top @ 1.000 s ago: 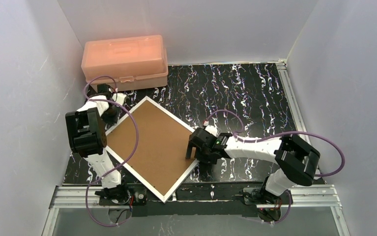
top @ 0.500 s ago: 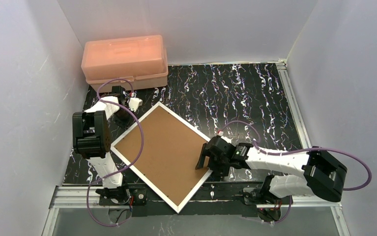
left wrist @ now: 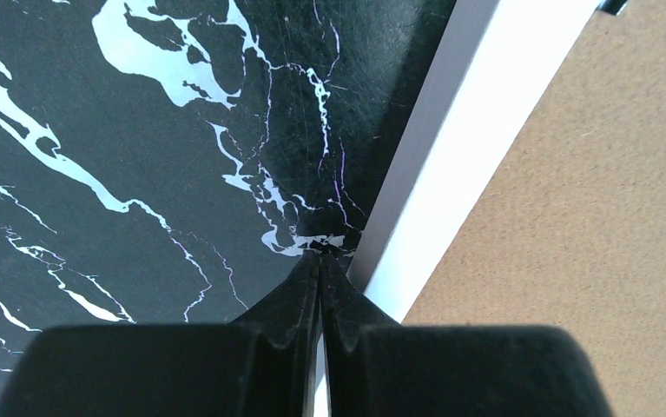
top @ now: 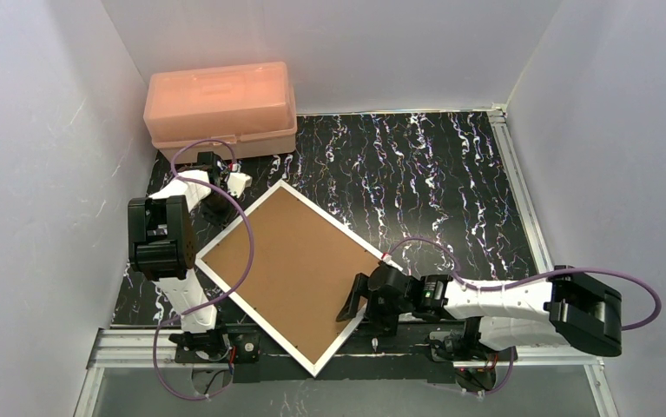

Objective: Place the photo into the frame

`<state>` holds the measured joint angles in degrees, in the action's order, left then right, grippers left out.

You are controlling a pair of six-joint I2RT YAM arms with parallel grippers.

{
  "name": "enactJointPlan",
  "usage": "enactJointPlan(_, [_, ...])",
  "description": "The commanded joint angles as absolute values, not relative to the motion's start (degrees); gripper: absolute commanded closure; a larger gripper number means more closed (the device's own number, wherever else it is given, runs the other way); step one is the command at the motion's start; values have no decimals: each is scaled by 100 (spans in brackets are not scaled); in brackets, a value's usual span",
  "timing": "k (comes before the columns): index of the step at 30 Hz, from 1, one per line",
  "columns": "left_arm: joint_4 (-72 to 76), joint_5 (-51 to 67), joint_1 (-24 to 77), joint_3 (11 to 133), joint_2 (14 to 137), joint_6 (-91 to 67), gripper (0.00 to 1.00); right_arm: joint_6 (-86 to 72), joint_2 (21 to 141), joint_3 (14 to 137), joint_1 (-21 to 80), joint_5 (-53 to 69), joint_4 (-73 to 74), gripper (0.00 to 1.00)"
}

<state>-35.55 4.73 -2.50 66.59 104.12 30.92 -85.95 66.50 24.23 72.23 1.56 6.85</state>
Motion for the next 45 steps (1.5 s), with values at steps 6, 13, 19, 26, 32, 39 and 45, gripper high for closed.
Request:
enactJointPlan(6, [-4390, 1367, -150, 6399, 10938, 3100, 100, -9267, 7187, 2234, 7393, -914, 547, 1])
enactJointPlan(13, [-4598, 1345, -120, 6678, 11153, 3245, 100, -10012, 7397, 1976, 7810, -2027, -294, 1])
enactJointPlan(19, [-4702, 1378, 219, 6680, 11208, 3360, 100, -10443, 7311, 983, 8220, -2868, -2277, 2])
enactJointPlan(26, [-4804, 1424, 255, 6612, 11294, 3477, 100, -9207, 6478, 1000, 8365, -3852, -3153, 6])
enactJointPlan(32, [-4878, 1549, 255, 6605, 11287, 3534, 100, -8039, 5794, 691, 8380, -4218, -4560, 9])
enactJointPlan(39, [-4957, 1710, 260, 6666, 11303, 3487, 100, -6919, 5656, 703, 8386, -4166, -5826, 11])
enactJointPlan(45, [-5024, 1829, 256, 6803, 11364, 3442, 100, -6504, 5363, 818, 8385, -4058, -6043, 11])
